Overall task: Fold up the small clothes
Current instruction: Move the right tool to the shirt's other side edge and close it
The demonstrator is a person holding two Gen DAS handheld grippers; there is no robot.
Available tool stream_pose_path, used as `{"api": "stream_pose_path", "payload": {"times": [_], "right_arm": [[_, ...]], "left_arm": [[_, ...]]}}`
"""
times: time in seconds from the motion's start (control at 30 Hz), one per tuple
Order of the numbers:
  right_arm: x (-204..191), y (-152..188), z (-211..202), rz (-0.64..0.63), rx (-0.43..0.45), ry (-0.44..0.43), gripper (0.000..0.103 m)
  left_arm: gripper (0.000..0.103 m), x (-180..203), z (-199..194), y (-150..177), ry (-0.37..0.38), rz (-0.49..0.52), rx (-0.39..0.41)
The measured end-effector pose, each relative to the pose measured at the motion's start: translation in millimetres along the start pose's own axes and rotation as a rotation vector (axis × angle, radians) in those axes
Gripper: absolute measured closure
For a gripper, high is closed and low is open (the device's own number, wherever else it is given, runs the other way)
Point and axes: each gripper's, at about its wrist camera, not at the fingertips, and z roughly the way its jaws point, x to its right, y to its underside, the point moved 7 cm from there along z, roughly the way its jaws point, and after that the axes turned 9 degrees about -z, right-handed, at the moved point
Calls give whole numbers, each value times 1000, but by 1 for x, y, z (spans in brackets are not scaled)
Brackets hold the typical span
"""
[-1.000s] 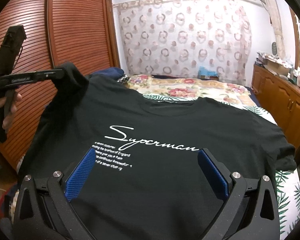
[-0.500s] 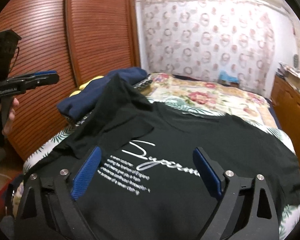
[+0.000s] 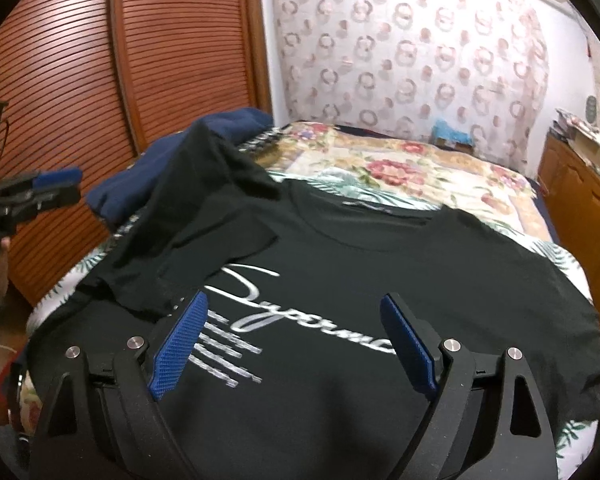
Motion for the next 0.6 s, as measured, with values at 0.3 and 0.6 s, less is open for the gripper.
{"api": "stream_pose_path", "payload": {"times": [0.3,0.6], "right_arm": [[83,34,-30,62,-40,137,13],[197,87,-74,179,-112,320,17]], "left_arm": [[49,38,54,36,35,21,-142],[49,57,84,49,33,42,-221]]}}
